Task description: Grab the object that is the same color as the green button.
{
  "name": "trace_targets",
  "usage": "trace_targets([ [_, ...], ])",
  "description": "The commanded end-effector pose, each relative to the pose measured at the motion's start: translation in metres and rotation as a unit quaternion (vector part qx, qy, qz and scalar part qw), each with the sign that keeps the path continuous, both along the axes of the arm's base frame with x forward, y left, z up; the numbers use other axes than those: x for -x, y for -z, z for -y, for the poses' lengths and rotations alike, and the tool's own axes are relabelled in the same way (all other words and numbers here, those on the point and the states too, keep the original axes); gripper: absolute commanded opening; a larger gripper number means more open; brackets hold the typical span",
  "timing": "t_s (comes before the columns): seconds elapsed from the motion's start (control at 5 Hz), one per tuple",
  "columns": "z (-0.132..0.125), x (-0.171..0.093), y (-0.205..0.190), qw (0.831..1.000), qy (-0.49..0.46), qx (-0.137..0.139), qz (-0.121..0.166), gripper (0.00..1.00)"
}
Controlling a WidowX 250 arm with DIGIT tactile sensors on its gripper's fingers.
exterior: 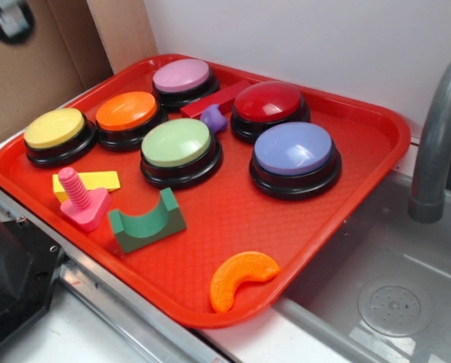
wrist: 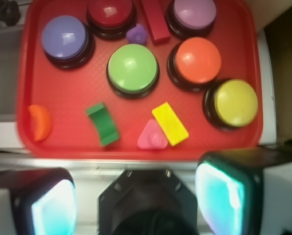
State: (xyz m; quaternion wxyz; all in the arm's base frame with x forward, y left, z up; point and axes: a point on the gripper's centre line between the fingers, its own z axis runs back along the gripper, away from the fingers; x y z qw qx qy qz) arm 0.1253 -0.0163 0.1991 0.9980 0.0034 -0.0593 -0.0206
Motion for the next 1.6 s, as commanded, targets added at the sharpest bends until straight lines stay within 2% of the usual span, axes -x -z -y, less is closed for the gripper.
trace_targets([
  [0.0,0.025,-0.020,0.059,0.998,0.041,-0.043,0.037,1.00],
  [0.2,0.033,-0.024,0.097,0.998,0.023,-0.055,0.036,1.00],
  [0.4,0.033,-0.023,0.122,0.998,0.022,-0.048,0.016,1.00],
  [0.6,0.036,-0.021,0.145,0.998,0.033,-0.043,0.025,1.00],
  [0.8,0.035,-0.018,0.162,0.999,0.041,-0.028,0.009,1.00],
  [1.0,0.046,-0.011,0.177,0.997,0.072,0.004,-0.004,1.00],
  [1.2,0.047,-0.007,0.183,0.998,0.067,0.000,-0.008,1.00],
  [1.4,0.045,-0.005,0.187,0.997,0.075,-0.005,-0.014,0.00],
])
